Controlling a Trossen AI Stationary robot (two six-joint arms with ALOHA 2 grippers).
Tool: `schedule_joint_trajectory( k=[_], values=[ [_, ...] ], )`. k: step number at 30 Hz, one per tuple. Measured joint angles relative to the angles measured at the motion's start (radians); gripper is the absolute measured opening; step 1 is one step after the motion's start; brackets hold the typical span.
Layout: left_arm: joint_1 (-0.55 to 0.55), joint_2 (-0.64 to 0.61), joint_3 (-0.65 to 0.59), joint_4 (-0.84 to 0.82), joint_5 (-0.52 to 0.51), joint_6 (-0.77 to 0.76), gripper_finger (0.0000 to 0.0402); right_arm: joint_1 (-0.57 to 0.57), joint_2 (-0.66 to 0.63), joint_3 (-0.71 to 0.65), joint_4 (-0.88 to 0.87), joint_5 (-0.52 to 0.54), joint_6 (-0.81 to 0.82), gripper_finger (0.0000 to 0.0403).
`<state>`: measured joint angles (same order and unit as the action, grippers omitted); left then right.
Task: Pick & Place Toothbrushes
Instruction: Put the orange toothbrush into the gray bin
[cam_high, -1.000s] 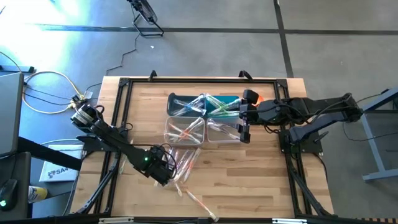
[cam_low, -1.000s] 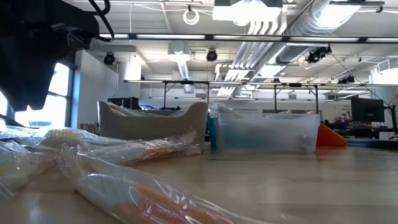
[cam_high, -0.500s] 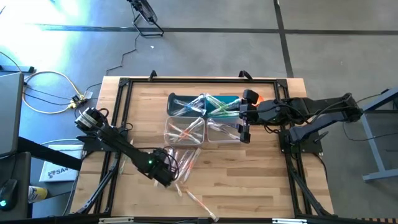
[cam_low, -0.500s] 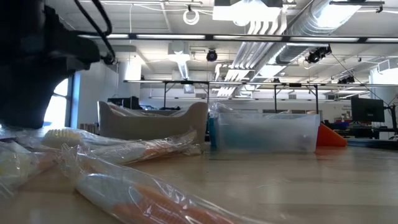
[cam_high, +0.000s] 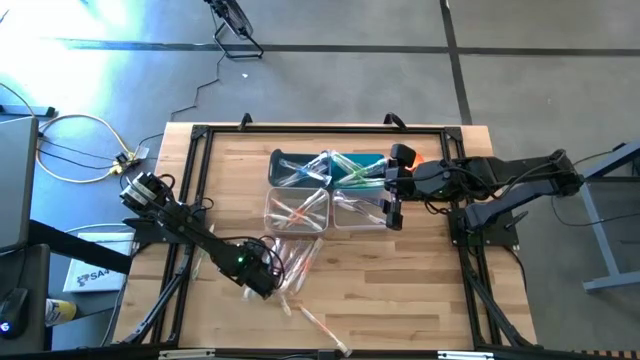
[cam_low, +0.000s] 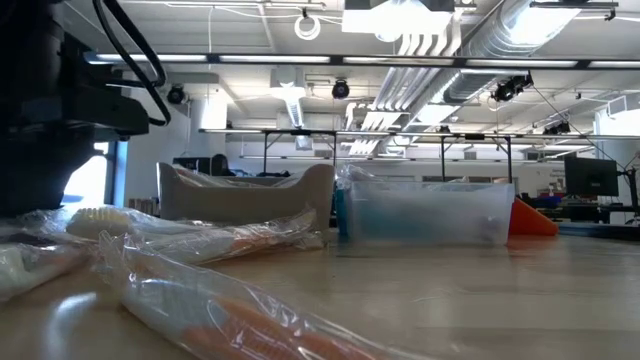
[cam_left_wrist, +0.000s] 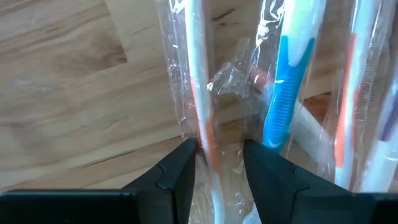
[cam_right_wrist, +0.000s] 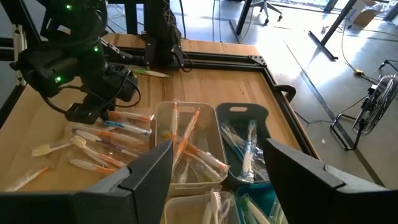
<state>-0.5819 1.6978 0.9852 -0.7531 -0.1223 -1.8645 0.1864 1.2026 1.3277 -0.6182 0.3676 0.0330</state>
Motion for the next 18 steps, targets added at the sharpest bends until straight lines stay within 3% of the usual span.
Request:
schedule_joint_trajectory(
  k=[10, 18],
  values=[
    [0.0, -0.003, 0.0, -0.053, -0.002, -0.007, 0.0131, 0.0, 0.0, 0.0, 0.001, 0.0, 0.0, 0.0243],
    [0.0, -0.136, 0.0, -0.036, -0.12, 0.002, 0.0112, 0.0, 0.0, 0.0, 0.001, 0.0, 0.0, 0.0243]
  ],
)
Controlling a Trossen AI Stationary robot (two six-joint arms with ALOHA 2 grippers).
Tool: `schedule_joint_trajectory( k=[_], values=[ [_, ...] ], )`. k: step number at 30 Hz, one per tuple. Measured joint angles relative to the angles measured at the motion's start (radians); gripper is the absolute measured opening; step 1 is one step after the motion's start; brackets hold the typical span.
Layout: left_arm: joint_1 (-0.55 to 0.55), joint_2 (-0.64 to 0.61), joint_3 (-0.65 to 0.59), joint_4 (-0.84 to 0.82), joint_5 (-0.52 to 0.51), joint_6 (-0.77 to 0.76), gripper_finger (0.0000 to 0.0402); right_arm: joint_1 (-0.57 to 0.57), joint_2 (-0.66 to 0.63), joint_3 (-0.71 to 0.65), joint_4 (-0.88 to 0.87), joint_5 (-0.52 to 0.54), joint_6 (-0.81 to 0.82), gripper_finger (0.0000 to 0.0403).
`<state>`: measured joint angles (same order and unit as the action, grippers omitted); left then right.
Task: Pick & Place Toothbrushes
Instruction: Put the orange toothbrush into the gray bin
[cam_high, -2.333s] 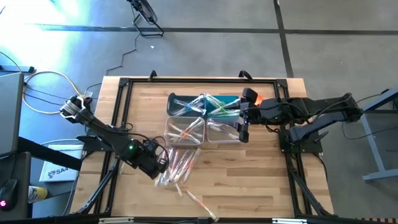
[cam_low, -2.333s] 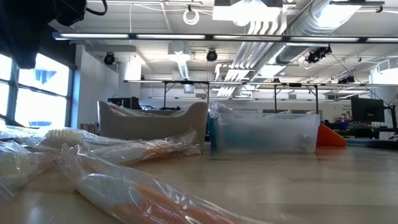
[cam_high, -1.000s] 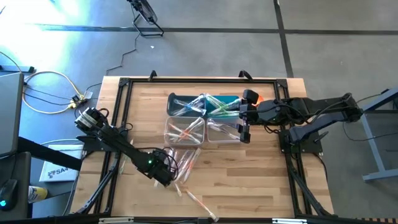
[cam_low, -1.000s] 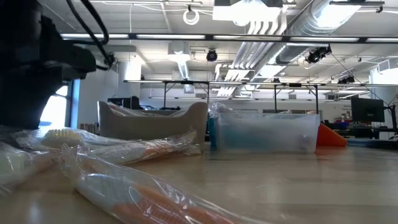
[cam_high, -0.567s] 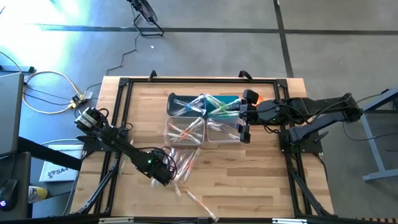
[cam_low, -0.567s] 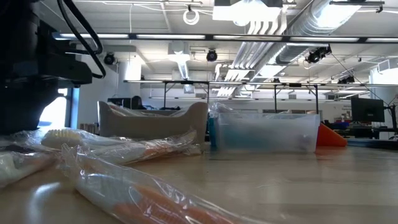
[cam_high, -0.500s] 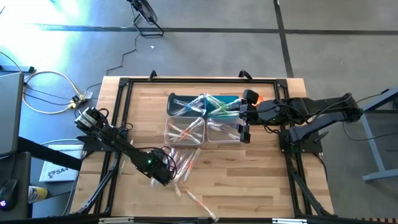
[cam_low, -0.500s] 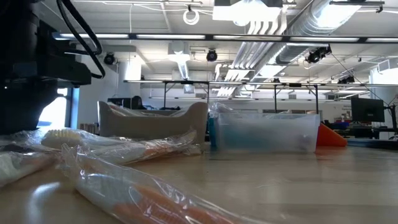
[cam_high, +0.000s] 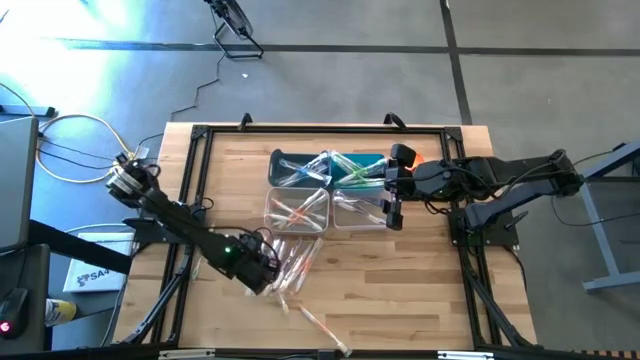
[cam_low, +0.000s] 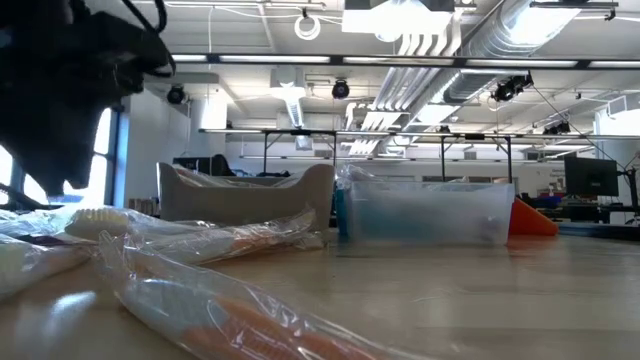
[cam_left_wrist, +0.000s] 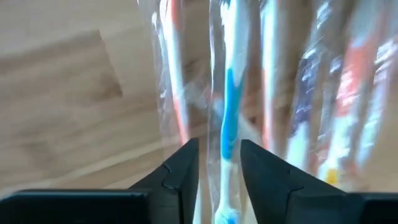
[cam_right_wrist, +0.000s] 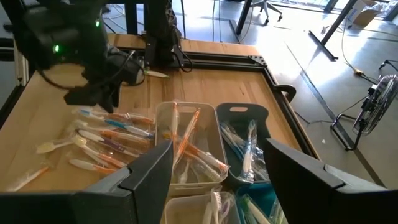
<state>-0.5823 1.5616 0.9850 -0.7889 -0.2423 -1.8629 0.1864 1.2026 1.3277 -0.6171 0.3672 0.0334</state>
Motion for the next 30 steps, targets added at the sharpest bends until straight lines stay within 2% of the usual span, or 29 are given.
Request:
schedule_joint_trajectory(
  k=[7, 11, 17, 24, 30],
  values=[
    [0.0, -0.091, 0.0, -0.075, -0.006, 0.0, 0.0079, 0.0, 0.0, 0.0, -0.009, -0.003, 0.0, 0.0243],
    [0.0, -0.085, -0.001, -0.089, 0.011, 0.0, 0.0059, 0.0, 0.0, 0.0, -0.022, -0.003, 0.0, 0.0243],
    [0.0, -0.053, 0.0, -0.072, 0.03, -0.001, 0.0006, 0.0, 0.0, 0.0, -0.028, -0.003, 0.0, 0.0243],
    [0.0, -0.04, -0.009, -0.056, 0.027, -0.003, 0.0001, 0.0, 0.0, 0.0, -0.029, -0.003, 0.0, 0.0243],
    [0.0, -0.029, -0.089, 0.094, 0.031, -0.005, 0.0001, 0.0, 0.0, 0.0, -0.029, -0.003, 0.0, 0.0243]
  ],
)
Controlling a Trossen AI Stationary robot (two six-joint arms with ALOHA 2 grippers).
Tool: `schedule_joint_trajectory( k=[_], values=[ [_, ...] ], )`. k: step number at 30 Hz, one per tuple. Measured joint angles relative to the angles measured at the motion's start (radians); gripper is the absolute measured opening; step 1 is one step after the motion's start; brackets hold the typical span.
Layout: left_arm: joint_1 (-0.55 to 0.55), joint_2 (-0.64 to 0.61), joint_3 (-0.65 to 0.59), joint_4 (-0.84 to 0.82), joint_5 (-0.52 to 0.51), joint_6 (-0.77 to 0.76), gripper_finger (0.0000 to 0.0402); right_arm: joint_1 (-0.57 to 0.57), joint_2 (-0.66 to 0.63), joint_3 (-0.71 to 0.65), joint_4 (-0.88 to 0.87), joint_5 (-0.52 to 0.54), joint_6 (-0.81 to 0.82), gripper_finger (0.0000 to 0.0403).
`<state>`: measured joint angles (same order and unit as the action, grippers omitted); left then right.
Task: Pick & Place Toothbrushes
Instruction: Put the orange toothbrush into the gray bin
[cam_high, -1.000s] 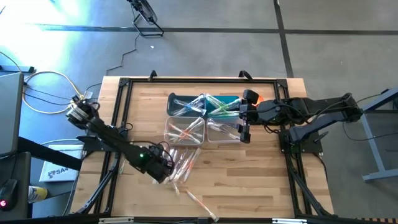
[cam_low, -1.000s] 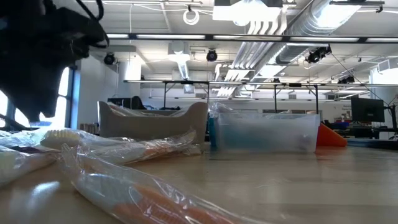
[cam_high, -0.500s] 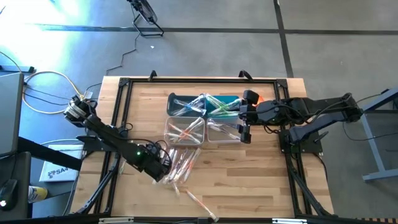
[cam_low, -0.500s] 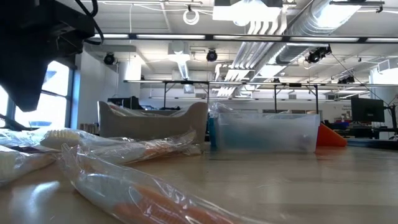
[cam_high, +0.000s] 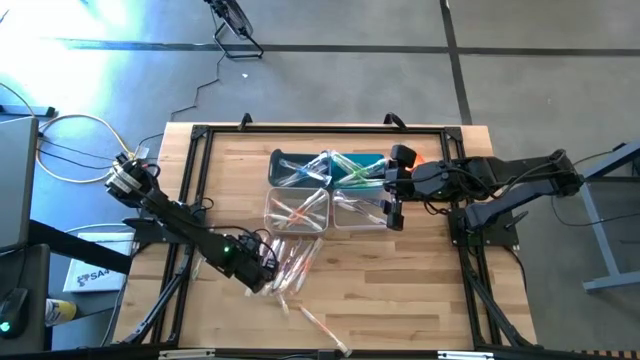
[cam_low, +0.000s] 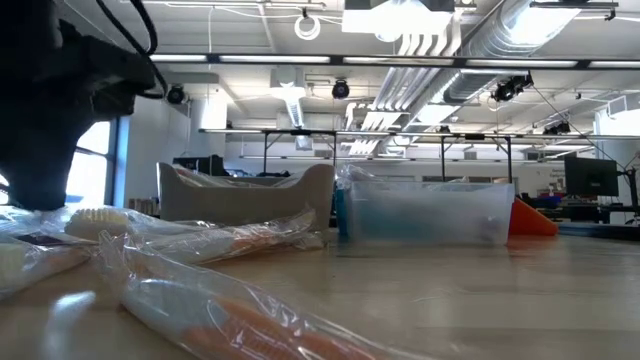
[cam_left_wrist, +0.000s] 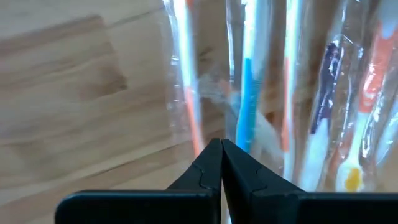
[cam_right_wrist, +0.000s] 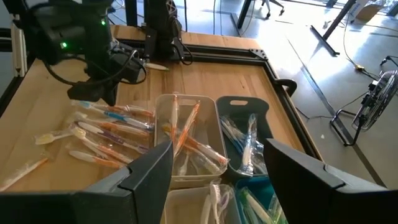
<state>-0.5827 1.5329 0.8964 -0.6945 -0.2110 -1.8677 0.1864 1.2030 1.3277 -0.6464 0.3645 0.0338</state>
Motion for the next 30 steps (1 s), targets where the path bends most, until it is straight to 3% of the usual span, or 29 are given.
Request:
schedule_joint_trajectory(
  k=[12, 30],
  values=[
    [0.0, 0.003, -0.06, 0.011, 0.008, -0.049, 0.0, 0.0, 0.0, 0.0, -0.001, 0.003, 0.0, 0.0243],
    [0.0, -0.004, -0.061, -0.12, 0.01, -0.076, 0.0, 0.0, 0.0, 0.0, -0.001, 0.003, 0.0, 0.0243]
  ],
)
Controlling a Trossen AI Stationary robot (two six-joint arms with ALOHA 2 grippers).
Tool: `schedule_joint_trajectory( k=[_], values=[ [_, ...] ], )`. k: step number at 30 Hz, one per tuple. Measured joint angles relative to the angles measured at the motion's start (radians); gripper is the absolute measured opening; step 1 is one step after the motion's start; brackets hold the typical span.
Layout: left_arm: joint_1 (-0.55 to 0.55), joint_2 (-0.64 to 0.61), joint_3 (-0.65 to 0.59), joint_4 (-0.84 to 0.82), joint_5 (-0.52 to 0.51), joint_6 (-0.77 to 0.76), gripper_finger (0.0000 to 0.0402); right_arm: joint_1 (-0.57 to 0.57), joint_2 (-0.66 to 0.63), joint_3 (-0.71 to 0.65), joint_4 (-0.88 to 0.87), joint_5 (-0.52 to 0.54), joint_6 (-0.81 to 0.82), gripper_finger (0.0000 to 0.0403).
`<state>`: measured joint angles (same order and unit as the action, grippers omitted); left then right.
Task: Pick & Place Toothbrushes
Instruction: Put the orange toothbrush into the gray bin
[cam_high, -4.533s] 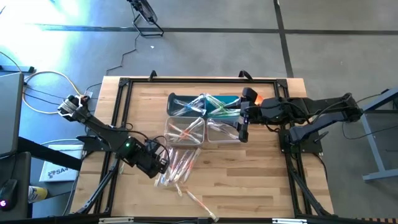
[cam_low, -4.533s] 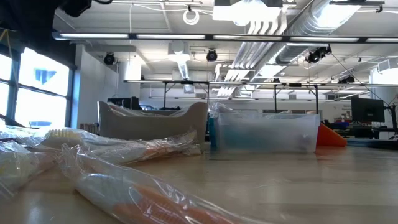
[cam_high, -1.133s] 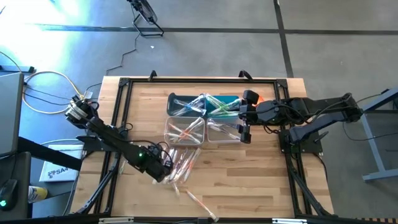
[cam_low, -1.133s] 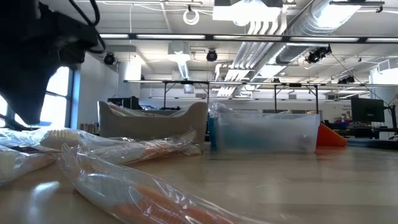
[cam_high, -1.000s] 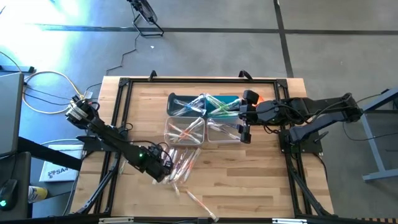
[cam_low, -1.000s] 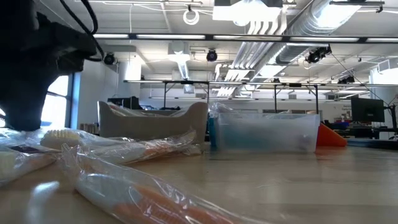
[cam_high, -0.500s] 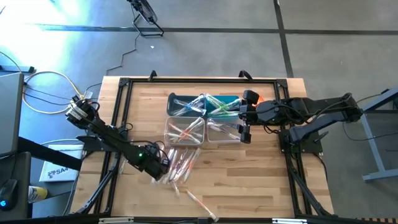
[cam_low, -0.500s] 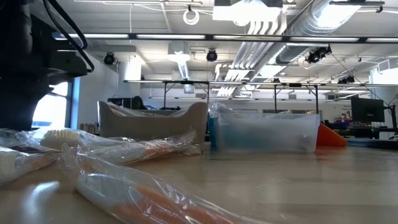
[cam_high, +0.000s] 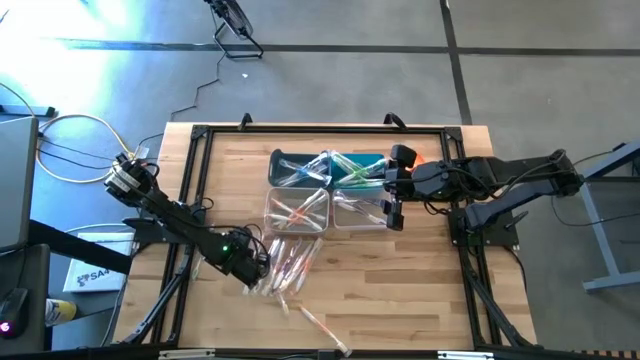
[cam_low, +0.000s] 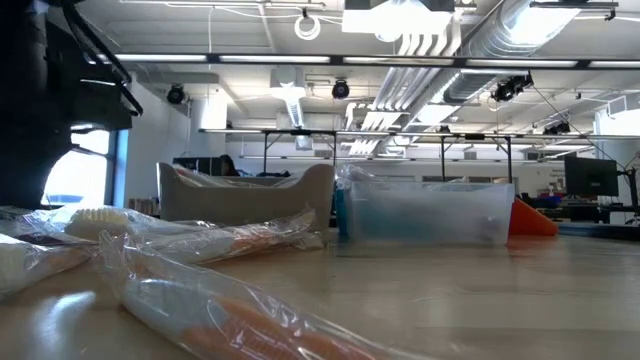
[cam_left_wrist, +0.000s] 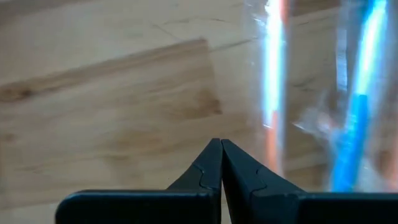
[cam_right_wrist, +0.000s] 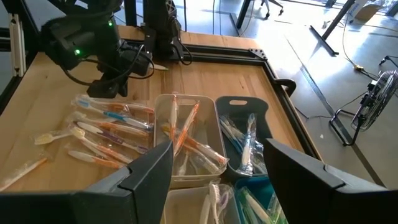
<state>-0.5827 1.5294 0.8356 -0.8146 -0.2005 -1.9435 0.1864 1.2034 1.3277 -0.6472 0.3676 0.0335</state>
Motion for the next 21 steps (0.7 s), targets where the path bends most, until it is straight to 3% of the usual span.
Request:
schedule_joint_trajectory(
  k=[7, 14, 21],
  values=[
    [0.0, -0.023, 0.0, 0.143, -0.003, 0.0, 0.0, 0.0, 0.0, 0.0, 0.0, 0.0, 0.0, 0.0243],
    [0.0, 0.012, 0.001, 0.234, -0.089, 0.001, 0.0, 0.0, 0.0, 0.0, 0.0, 0.0, 0.0, 0.0243],
    [0.0, 0.088, 0.004, 0.233, -0.036, 0.001, 0.0, 0.0, 0.0, 0.0, -0.001, 0.0, 0.0, 0.0243]
  ],
)
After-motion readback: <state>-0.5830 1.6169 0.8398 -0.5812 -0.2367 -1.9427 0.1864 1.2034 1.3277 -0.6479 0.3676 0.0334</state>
